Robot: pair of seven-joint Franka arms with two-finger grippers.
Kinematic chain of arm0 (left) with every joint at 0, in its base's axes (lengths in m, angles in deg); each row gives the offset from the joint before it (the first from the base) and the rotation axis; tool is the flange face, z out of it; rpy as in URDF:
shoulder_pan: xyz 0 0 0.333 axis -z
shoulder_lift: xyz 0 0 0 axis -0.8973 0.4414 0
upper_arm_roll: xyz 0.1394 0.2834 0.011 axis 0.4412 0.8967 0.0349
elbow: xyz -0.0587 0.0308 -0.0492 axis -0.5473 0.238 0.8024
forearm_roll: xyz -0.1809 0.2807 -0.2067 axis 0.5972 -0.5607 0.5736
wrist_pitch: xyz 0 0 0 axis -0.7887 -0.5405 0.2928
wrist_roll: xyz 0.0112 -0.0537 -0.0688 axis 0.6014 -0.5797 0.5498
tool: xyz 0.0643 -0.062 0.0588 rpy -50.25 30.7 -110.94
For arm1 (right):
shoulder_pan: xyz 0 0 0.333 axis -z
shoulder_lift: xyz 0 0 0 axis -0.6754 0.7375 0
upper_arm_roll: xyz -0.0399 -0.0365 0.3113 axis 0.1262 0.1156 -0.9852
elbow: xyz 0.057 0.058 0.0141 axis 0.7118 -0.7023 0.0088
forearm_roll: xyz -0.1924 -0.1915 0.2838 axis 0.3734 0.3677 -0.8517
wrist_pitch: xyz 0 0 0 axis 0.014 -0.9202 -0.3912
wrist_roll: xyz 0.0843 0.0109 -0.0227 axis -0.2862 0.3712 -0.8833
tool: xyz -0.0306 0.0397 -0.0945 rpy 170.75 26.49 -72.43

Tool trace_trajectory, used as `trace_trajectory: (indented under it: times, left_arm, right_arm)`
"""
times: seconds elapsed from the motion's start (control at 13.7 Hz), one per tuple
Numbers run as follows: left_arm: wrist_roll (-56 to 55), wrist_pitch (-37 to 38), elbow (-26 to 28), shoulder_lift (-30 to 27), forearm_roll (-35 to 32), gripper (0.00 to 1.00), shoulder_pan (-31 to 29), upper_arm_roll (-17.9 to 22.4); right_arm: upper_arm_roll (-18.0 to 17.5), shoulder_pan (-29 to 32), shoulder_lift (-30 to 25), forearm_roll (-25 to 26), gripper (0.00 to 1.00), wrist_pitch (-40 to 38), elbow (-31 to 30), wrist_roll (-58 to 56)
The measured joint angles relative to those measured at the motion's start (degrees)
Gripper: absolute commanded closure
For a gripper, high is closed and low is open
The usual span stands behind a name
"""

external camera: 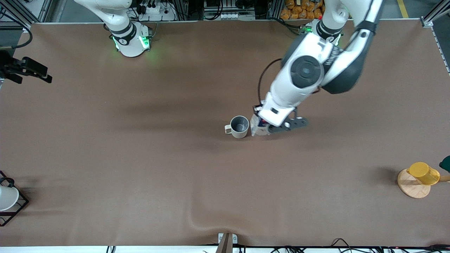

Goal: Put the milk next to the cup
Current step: 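Withdraw the right gripper while the left gripper lifts the milk carton, then carry the milk carton with the left gripper beside the mug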

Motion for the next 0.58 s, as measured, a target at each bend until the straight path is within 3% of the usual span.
trace_trajectory:
  times: [0.22,0.58]
  left_arm:
    - [-0.80,-0.42,-0.60,0.35,0.00,0.71,1.76,0.04]
    - [-1.66,-0.43,-1.01,0.87,0.01,0.71,4.36,-0.08]
  right_arm:
    - [-0.47,-0.40,0.09,1.11,0.00,0.42,0.84,1.18]
    - [1.99,-2.10,1.71,1.37,0.00,1.76,0.95,1.23]
